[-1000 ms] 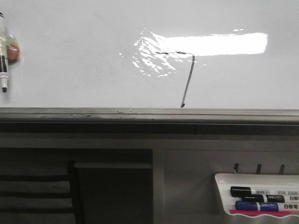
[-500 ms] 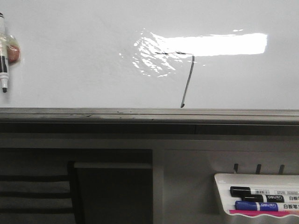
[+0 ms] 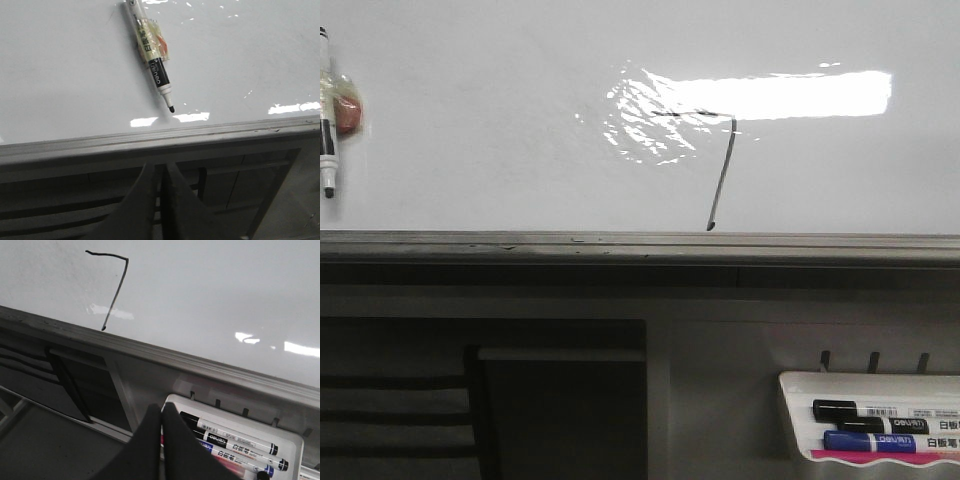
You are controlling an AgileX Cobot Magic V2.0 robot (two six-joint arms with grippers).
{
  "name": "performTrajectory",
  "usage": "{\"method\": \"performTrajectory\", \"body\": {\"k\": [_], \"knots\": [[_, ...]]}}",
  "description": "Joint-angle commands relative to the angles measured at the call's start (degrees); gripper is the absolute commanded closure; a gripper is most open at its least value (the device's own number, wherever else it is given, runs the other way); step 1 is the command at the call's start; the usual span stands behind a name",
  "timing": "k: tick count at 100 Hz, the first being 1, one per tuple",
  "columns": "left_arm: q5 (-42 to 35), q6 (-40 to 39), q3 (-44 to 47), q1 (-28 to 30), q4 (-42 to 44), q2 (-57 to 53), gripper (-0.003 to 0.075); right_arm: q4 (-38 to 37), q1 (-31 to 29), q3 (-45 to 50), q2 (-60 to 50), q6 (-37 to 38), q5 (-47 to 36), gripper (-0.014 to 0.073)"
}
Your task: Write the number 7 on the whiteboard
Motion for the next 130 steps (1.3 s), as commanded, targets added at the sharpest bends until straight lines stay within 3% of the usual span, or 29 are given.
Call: {"method": "performTrajectory", "body": {"k": [1, 17, 48, 66, 70, 75, 81, 87, 130], "knots": [[-4.08, -0.51, -1.56, 0.09, -1.11, 0.32, 0.0741, 0.27, -0.25, -1.04, 0.78, 0.06, -4.59, 0.0665], [-4.65, -0.51, 0.20, -0.02, -1.11, -2.29, 0.0741, 0.27, -0.25, -1.05, 0.78, 0.06, -4.69, 0.0665], [-9.13, -0.51, 13.21, 2.59, -1.11, -20.06, 0.0741, 0.27, -0.25, -1.05, 0.78, 0.06, -4.69, 0.0665], [-7.62, -0.68, 13.15, 2.53, 1.90, -23.35, 0.0741, 0.27, -0.25, -1.05, 0.78, 0.06, -4.69, 0.0665], [-7.86, -3.24, 13.15, 2.53, 4.00, -23.35, 0.0741, 0.27, -0.25, -1.05, 0.78, 0.06, -4.60, 0.0665], [-7.86, -10.14, 13.15, 2.53, 10.54, -23.35, 0.0741, 0.27, -0.25, -1.05, 0.78, 0.06, -4.60, 0.0665], [-7.60, -23.70, 13.15, 2.42, 22.39, -23.35, 0.0741, 0.27, -0.25, -1.05, 0.78, 0.06, -4.60, 0.0665], [-7.60, -29.32, 13.15, 2.42, 27.93, -23.35, 0.0741, 0.27, -0.25, -1.05, 0.78, 0.06, -4.60, 0.0665], [-7.60, -29.45, 13.15, 2.42, 27.64, -23.24, 0.0741, 0.27, -0.25, -1.05, 0.78, 0.06, -4.60, 0.0665]]}}
